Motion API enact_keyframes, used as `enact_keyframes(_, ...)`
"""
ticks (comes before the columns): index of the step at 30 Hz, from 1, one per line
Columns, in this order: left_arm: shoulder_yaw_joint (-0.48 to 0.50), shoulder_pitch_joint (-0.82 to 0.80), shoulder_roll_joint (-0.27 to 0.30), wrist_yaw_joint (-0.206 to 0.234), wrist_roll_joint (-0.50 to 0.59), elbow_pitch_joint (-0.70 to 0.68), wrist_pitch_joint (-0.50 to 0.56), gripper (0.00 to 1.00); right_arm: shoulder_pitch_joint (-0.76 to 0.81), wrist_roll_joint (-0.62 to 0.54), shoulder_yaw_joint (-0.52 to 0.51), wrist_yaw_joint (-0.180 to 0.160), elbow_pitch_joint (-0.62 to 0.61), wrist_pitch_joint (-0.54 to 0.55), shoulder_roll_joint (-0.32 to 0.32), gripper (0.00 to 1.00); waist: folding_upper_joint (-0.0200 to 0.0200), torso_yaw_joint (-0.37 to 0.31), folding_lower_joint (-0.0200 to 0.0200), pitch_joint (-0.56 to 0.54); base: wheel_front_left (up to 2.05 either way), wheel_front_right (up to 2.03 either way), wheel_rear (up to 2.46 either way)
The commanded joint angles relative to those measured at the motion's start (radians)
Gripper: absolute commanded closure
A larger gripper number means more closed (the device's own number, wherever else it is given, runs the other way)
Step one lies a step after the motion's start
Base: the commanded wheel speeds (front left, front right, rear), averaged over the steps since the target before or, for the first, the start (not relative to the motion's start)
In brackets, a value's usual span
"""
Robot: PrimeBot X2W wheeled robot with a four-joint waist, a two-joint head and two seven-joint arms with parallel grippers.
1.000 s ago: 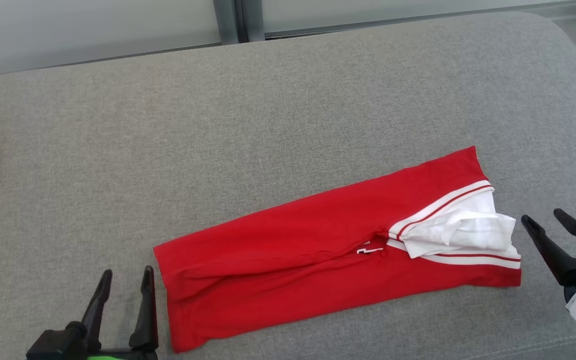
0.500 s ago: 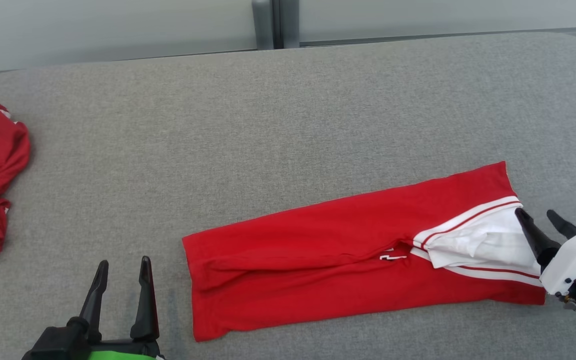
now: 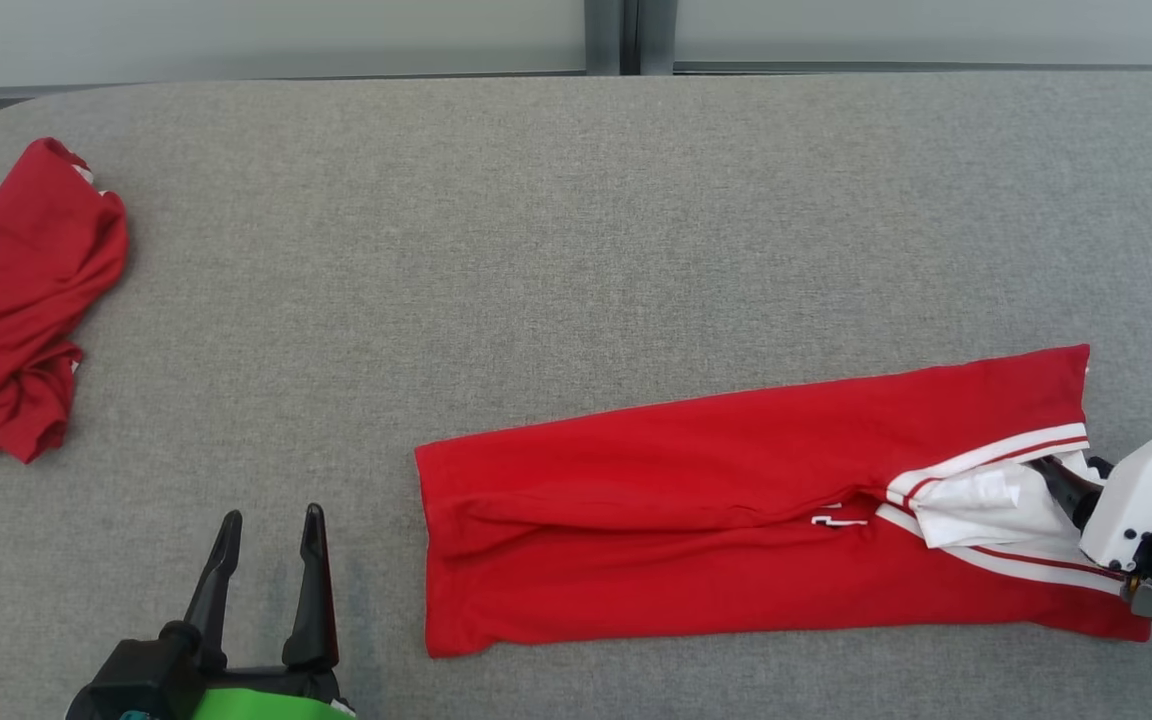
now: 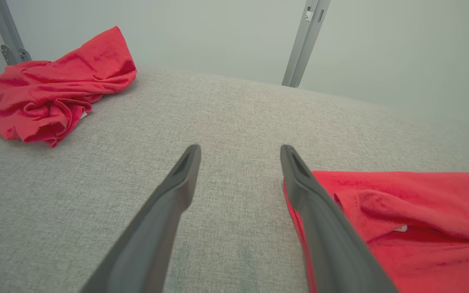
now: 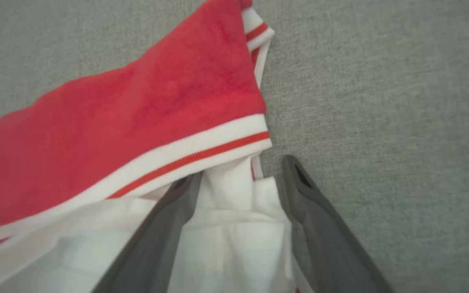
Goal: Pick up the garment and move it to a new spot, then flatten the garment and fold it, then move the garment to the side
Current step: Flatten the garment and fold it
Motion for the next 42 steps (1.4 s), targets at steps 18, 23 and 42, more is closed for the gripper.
enact_keyframes(18, 0.028, -0.025, -0.026, -0.038, 0.025, 0.043, -0.005, 0.0, 0.001, 0.24, -0.044, 0.0, -0.025, 0.124, -0.179, 1.0, 0.0, -0.032, 0.0, -0.008, 0.0, 0.0, 0.0)
enact_keyframes(23, 0.032, -0.02, -0.026, -0.042, 0.004, 0.049, -0.005, 0.0, 0.029, 0.243, -0.162, 0.0, 0.016, 0.114, -0.251, 1.0, 0.0, -0.038, 0.0, -0.017, 0.0, 0.0, 0.0)
enact_keyframes(42, 0.051, -0.005, -0.026, -0.028, 0.003, 0.027, -0.005, 0.0, 0.17, 0.205, -0.142, 0.0, -0.582, 0.187, -0.029, 1.0, 0.0, -0.112, 0.0, -0.011, 0.0, 0.0, 0.0)
